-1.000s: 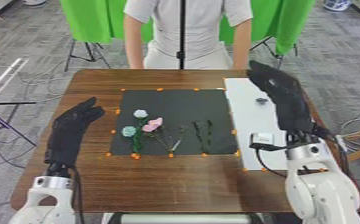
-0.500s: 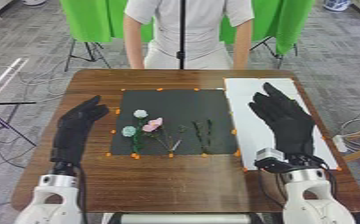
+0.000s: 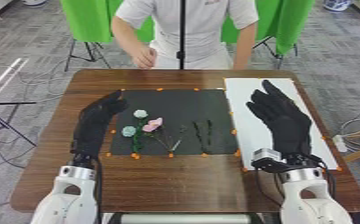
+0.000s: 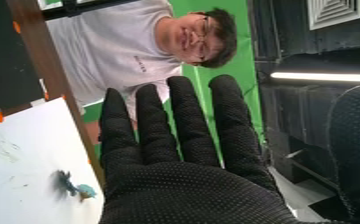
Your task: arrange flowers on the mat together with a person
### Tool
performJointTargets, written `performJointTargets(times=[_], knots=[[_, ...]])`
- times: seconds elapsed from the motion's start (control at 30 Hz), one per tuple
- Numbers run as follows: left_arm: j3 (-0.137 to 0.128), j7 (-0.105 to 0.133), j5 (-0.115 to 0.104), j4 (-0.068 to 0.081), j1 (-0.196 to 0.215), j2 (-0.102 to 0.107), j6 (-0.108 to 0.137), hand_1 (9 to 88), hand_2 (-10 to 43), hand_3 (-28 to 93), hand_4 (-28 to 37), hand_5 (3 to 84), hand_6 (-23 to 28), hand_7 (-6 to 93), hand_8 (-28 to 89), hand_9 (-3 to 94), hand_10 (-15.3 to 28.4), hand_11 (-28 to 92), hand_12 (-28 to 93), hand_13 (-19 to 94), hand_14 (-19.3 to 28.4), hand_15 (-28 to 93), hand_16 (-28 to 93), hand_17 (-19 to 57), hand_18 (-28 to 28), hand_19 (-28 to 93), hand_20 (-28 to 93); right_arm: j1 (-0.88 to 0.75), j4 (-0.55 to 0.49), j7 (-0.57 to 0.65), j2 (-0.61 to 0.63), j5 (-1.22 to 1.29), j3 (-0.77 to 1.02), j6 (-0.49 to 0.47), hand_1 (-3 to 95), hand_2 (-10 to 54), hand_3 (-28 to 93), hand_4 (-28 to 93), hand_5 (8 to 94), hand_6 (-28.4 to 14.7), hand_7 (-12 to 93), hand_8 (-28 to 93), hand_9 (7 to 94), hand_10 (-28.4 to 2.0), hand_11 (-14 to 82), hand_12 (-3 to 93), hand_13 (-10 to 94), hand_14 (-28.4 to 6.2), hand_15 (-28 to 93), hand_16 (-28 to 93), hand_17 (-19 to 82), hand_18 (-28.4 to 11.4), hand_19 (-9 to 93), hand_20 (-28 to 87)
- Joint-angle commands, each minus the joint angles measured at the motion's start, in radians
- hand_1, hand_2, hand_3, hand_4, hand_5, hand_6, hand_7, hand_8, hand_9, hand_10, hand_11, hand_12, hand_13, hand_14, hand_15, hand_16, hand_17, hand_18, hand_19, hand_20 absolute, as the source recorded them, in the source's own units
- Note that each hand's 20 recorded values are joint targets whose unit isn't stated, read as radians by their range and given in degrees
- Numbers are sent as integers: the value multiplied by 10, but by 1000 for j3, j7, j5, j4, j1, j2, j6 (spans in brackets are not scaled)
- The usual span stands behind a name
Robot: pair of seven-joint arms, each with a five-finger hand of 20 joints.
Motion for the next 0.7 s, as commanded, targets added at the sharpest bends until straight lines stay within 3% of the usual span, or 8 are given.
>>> performJointTargets(times=[0.03, 0.1, 0.2, 0.3, 0.37, 0.5, 0.63, 0.7], knots=[[-21, -7, 1, -8, 15, -14, -26, 240, -45, 672, -211, 485, 49, 113, -46, 464, 139, 178, 162, 357, 187, 188, 47, 35, 134, 67, 166, -16, -8, -10, -10, -22, -2, 10, 84, 33, 778, -165, 402, -4, 81, -71, 409, -142, 45, 124, 291, -133, 83, 163, 184, -139, 51, 277], [-35, -6, 2, -11, 24, -17, -36, 239, -47, 675, -208, 485, 48, 113, -46, 465, 139, 178, 162, 356, 188, 187, 46, 34, 134, 67, 166, -19, -8, -10, -11, -23, -2, 15, 86, 32, 777, -166, 403, -5, 82, -71, 412, -142, 45, 124, 291, -133, 83, 164, 184, -140, 52, 276], [-50, -10, 1, -18, 37, -21, -30, 238, -49, 677, -206, 484, 48, 112, -46, 463, 139, 176, 162, 356, 187, 187, 47, 32, 135, 67, 166, -20, -10, -12, -12, -28, 1, 21, 89, 28, 780, -166, 404, -5, 82, -72, 412, -142, 45, 125, 292, -133, 83, 167, 183, -140, 53, 275], [-69, -12, -12, -14, 36, -25, -59, 237, -53, 678, -205, 483, 48, 111, -46, 461, 139, 175, 162, 355, 187, 187, 48, 34, 163, 103, 178, -22, -12, -11, -8, -18, 0, 46, 93, 24, 780, -167, 405, -5, 85, -72, 411, -141, 45, 126, 295, -139, 82, 167, 184, -140, 54, 275], [-76, -13, -16, -16, 38, -29, -63, 237, -52, 671, -209, 480, 47, 109, -45, 459, 139, 172, 162, 355, 187, 185, 49, 43, 186, 145, 192, -25, -15, -6, -5, -17, 2, 51, 94, 24, 780, -167, 407, -6, 86, -72, 411, -142, 45, 126, 299, -147, 83, 168, 186, -141, 56, 275], [-83, -10, -16, -19, 50, -35, -53, 231, -51, 666, -212, 478, 47, 104, -42, 459, 139, 168, 164, 362, 190, 183, 50, 50, 196, 167, 201, -30, -16, 1, -2, -12, -1, 57, 96, 23, 780, -168, 413, -7, 89, -72, 417, -143, 48, 129, 303, -149, 87, 174, 185, -144, 65, 279], [-97, -5, -7, -15, 49, -46, -94, 229, -52, 670, -211, 478, 48, 103, -41, 458, 139, 166, 165, 360, 190, 186, 53, 43, 185, 169, 208, -35, -20, 2, -2, -14, 0, 68, 97, 23, 780, -168, 416, -7, 92, -72, 420, -143, 48, 131, 309, -150, 91, 182, 184, -145, 71, 280], [-103, -7, -3, -16, 49, -50, -99, 222, -56, 679, -210, 476, 47, 107, -41, 457, 139, 169, 166, 356, 191, 187, 53, 35, 182, 175, 216, -36, -20, 3, -1, -18, 0, 79, 106, 20, 778, -168, 418, -7, 93, -72, 422, -143, 49, 133, 315, -151, 95, 187, 184, -145, 74, 280]])
